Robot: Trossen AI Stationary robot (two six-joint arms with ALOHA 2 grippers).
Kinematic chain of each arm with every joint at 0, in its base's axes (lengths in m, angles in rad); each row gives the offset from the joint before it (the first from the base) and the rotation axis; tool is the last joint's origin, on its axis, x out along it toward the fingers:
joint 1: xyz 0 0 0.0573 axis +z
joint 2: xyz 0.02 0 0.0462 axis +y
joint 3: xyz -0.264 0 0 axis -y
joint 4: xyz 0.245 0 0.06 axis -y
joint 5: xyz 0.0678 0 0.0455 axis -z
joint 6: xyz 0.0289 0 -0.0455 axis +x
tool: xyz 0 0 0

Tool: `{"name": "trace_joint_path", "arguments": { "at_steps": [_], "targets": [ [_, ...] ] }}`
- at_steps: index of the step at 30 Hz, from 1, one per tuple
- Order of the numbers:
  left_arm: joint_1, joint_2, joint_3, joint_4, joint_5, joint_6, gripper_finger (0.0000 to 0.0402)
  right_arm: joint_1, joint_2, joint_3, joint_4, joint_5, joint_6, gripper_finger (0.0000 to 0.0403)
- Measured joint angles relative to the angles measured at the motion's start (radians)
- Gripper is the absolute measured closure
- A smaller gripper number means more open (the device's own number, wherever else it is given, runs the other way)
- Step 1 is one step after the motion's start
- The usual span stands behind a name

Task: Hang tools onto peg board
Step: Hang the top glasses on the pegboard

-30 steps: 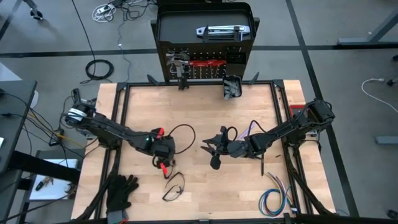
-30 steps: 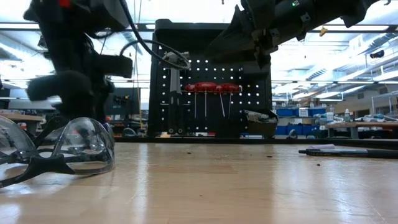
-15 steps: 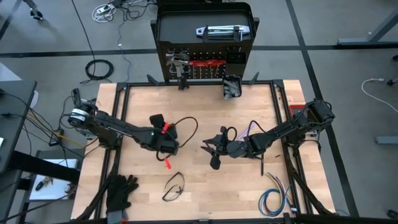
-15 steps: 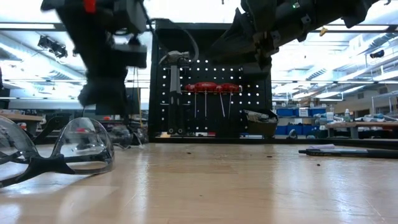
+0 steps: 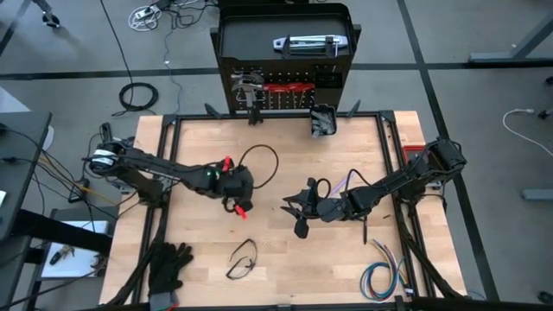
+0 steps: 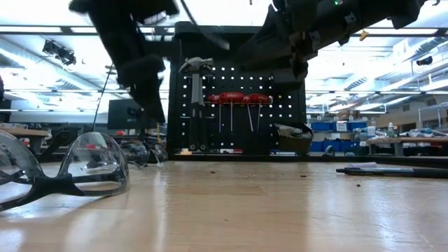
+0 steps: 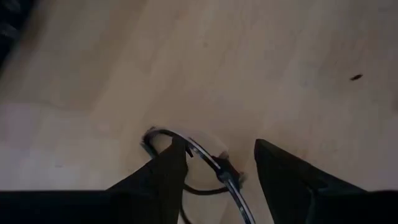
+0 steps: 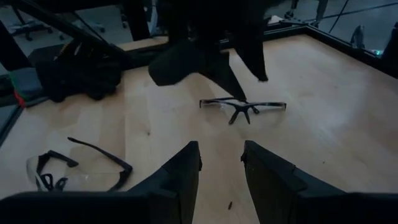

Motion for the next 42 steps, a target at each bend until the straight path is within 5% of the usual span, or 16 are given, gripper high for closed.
{"name": "trace_joint_path", "arguments": {
  "at_steps": [12,22,27,35,42],
  "targets": [
    [0.077,0.011,-0.068,0.027,0.163,-0.055,0.0213,-0.004,0.0,0.0,0.004,0.0,-0.007,0.027],
    [0.077,0.038,-0.067,0.013,0.177,-0.056,0.0216,-0.004,0.0,0.0,0.008,0.001,-0.007,0.027],
    [0.078,0.072,-0.067,0.018,0.223,-0.007,0.0258,-0.004,0.0,0.0,0.01,0.001,-0.01,0.027],
    [0.078,0.085,-0.066,0.05,0.293,0.111,0.0383,-0.004,0.0,0.0,-0.002,0.001,-0.015,0.0269],
    [0.071,-0.009,-0.059,0.062,0.282,0.19,0.0373,0.004,-0.108,0.0,-0.235,0.042,0.013,0.027]
  ]
}}
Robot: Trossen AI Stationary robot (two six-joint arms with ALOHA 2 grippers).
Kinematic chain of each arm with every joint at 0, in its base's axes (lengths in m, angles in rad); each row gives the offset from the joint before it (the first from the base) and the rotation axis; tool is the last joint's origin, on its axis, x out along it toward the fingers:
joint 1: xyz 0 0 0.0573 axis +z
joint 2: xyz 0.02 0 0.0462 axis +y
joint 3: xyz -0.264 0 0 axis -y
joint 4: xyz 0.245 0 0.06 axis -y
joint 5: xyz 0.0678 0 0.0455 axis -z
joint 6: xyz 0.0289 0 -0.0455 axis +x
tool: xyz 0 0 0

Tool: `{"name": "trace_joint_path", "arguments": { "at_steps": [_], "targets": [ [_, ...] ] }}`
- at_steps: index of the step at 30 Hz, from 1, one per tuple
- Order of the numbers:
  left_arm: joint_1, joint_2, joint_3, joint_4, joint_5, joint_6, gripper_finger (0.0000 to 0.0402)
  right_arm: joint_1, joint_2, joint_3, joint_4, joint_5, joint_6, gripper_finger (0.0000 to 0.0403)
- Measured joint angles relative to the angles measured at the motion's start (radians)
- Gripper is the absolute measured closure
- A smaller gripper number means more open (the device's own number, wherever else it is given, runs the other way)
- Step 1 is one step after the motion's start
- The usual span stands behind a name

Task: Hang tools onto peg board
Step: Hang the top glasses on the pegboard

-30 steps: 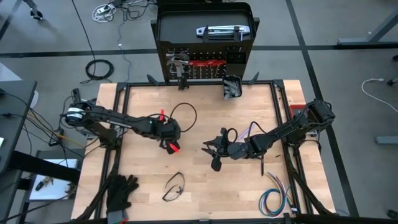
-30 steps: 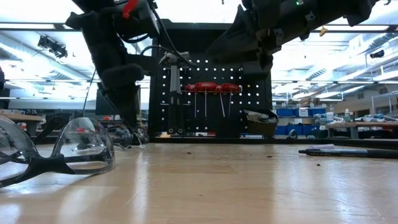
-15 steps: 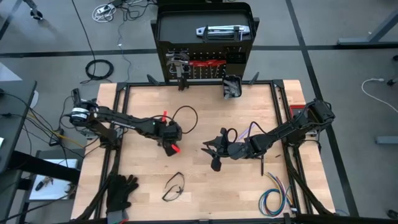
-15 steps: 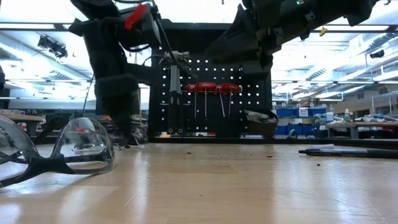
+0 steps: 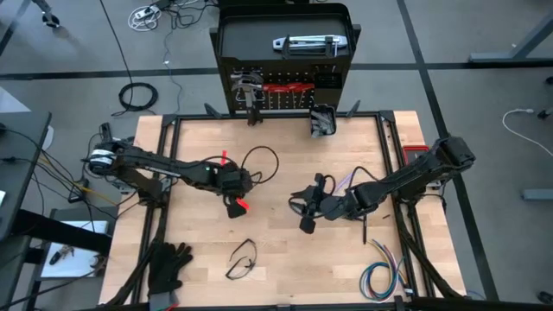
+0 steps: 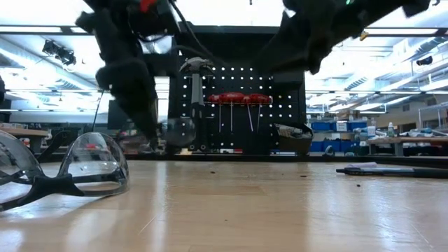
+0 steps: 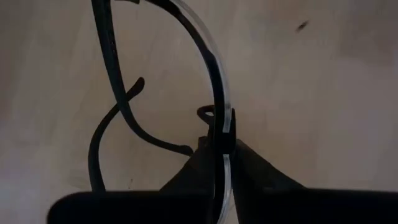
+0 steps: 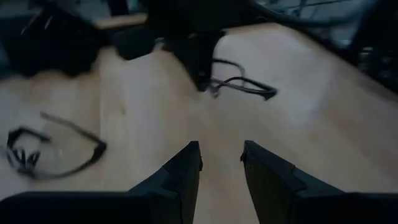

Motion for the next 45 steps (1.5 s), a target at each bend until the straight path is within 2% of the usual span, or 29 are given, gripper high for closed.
{"name": "trace_joint_path", "arguments": {
  "at_steps": [4,7,14,19,23,27,29,31,35,37,45],
  "targets": [
    [-0.029,-0.085,-0.042,0.069,-0.01,0.036,0.0374,0.023,-0.051,0.0,-0.059,0.082,0.027,0.0271],
    [-0.051,-0.174,-0.141,0.192,-0.033,0.029,0.0375,0.037,-0.045,0.0,-0.056,0.118,0.031,0.0272],
    [-0.057,-0.374,-0.415,0.642,-0.033,-0.003,0.0375,0.032,0.048,-0.002,0.017,0.12,0.058,0.0272],
    [-0.055,-0.427,-0.561,1.07,0.049,0.054,0.0375,0.01,0.103,0.001,0.179,0.009,-0.038,0.0273],
    [-0.055,-0.423,-0.617,1.313,0.159,0.071,0.0375,-0.009,0.104,-0.001,0.292,0.01,-0.152,0.0272],
    [-0.055,-0.42,-0.628,1.366,0.255,0.064,0.0375,-0.063,0.104,0.0,0.417,0.016,-0.276,0.0274],
    [-0.055,-0.419,-0.628,1.365,0.273,0.063,0.0375,-0.104,0.106,0.003,0.465,-0.022,-0.307,0.0275],
    [-0.055,-0.419,-0.628,1.363,0.28,0.054,0.0375,-0.148,0.111,0.001,0.488,-0.097,-0.318,0.0275],
    [-0.055,-0.419,-0.625,1.364,0.316,0.035,0.0375,-0.22,0.111,0.002,0.518,-0.318,-0.353,0.0275],
    [-0.055,-0.418,-0.625,1.363,0.343,0.005,0.0375,-0.244,0.112,0.002,0.512,-0.379,-0.367,0.0273],
    [-0.055,-0.329,-0.572,1.132,0.382,-0.093,0.0374,-0.254,0.112,0.002,0.409,-0.406,-0.5,0.0254]
  ]
}}
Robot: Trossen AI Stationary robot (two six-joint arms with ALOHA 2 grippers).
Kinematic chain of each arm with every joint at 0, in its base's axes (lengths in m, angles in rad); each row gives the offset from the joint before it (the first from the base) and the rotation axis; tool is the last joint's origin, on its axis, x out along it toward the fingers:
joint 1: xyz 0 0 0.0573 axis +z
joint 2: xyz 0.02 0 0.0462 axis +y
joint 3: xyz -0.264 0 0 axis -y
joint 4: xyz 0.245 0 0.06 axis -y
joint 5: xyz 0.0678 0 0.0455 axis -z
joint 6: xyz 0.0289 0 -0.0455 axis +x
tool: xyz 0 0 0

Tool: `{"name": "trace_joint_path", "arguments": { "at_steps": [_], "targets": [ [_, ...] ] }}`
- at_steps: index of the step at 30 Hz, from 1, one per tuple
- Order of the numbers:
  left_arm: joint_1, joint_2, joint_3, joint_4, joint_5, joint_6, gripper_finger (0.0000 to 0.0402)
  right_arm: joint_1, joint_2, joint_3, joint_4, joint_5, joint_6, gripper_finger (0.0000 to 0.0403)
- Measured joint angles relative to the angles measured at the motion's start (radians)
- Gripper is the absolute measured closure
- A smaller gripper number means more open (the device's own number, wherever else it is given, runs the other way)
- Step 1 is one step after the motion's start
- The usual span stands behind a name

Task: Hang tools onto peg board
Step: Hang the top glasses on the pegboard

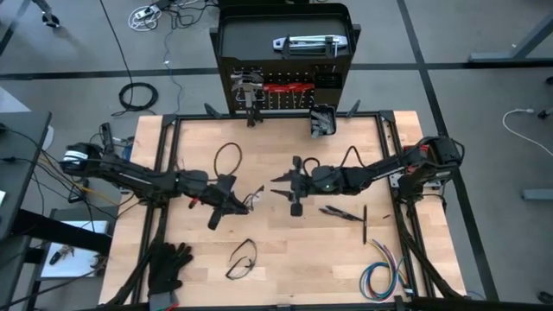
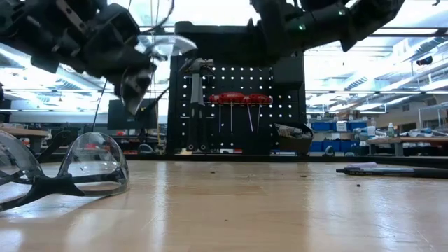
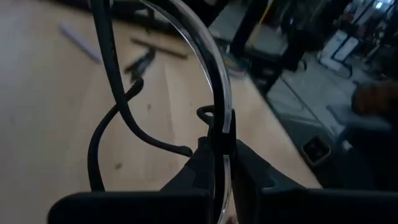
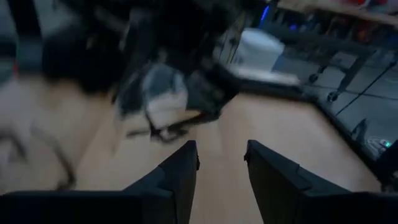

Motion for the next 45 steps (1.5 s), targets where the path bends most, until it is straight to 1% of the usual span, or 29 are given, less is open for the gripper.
{"name": "trace_joint_path", "arguments": {
  "at_steps": [3,6,11,13,17,20,23,27,32,38,41,45],
  "targets": [
    [0.01,0.029,0.017,-0.037,0.035,-0.045,0.0374,0.022,0.002,0.009,-0.13,0.0,-0.067,0.0251],
    [0.039,0.071,0.047,-0.077,0.118,-0.103,0.0374,0.053,0.008,0.032,-0.233,0.036,-0.118,0.025],
    [0.066,0.152,0.109,-0.094,0.315,-0.13,0.0374,0.081,0.008,0.039,-0.228,0.048,-0.182,0.0245],
    [0.071,0.175,0.136,-0.09,0.364,-0.13,0.0374,0.085,0.008,0.039,-0.213,0.048,-0.185,0.024],
    [0.077,0.204,0.176,-0.093,0.376,-0.121,0.0374,0.086,0.008,0.039,-0.207,0.048,-0.182,0.0229],
    [0.09,0.22,0.199,-0.093,0.384,-0.103,0.0374,0.087,0.008,0.039,-0.185,0.004,-0.175,0.0225],
    [0.1,0.238,0.218,-0.095,0.385,-0.095,0.0374,0.09,0.008,0.039,-0.189,-0.008,-0.167,0.0227],
    [0.111,0.263,0.236,-0.096,0.391,-0.072,0.0374,0.09,0.008,0.039,-0.146,-0.026,-0.174,0.0235],
    [0.118,0.299,0.257,-0.093,0.398,-0.046,0.0374,0.09,0.008,0.039,-0.164,-0.034,-0.211,0.0261],
    [0.117,0.33,0.273,-0.086,0.401,-0.04,0.0363,0.09,0.008,0.039,-0.187,-0.034,-0.223,0.032],
    [0.119,0.33,0.273,-0.093,0.366,-0.041,0.0346,0.09,0.008,0.039,-0.2,-0.033,-0.22,0.0347],
    [0.126,0.325,0.273,-0.103,0.304,-0.041,0.0304,0.089,0.008,0.039,-0.224,-0.023,-0.174,0.0349]
  ]
}}
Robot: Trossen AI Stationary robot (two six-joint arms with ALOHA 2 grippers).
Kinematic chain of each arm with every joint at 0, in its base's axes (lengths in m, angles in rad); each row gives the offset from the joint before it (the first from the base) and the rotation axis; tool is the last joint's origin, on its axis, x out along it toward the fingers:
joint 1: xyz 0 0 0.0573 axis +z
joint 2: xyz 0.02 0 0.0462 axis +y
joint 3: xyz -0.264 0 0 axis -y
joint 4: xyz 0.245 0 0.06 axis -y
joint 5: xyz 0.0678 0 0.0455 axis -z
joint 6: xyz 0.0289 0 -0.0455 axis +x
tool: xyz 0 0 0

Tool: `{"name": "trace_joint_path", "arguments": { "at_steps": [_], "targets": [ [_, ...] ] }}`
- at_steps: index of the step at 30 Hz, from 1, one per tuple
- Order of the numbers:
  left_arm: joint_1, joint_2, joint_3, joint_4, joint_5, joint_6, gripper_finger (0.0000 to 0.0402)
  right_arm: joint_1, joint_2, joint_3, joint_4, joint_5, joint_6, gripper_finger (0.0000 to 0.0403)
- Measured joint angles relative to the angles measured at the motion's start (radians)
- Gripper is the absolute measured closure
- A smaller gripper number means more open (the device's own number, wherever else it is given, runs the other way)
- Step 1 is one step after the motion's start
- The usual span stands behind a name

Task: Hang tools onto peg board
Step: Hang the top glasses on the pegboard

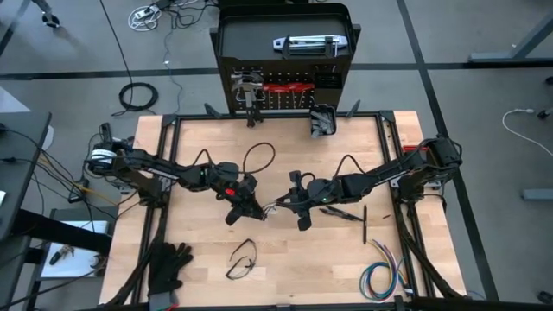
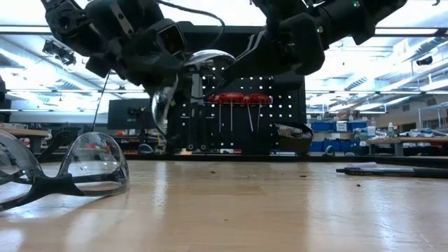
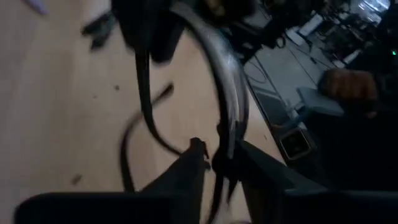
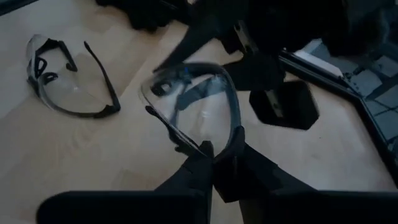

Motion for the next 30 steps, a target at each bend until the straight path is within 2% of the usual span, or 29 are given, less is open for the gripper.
{"name": "trace_joint_path", "arguments": {
  "at_steps": [6,11,18,25,30],
  "targets": [
    [0.003,0.0,0.001,-0.032,-0.112,0.074,0.0227,0.001,0.0,0.0,-0.001,0.013,0.046,0.0317],
    [0.005,-0.031,0.001,-0.109,-0.198,0.13,0.0187,0.0,0.0,0.0,-0.026,0.064,0.117,0.0333],
    [-0.049,-0.065,0.001,-0.158,-0.45,0.179,0.0178,-0.009,0.0,0.0,-0.059,0.168,0.2,0.0369],
    [-0.129,-0.046,-0.001,-0.113,-0.658,0.173,0.0177,-0.014,0.0,0.0,-0.005,0.268,0.266,0.0367],
    [-0.14,-0.047,0.0,-0.048,-0.694,0.132,0.0166,0.006,-0.003,0.0,0.062,0.282,0.279,0.037]
  ]
}}
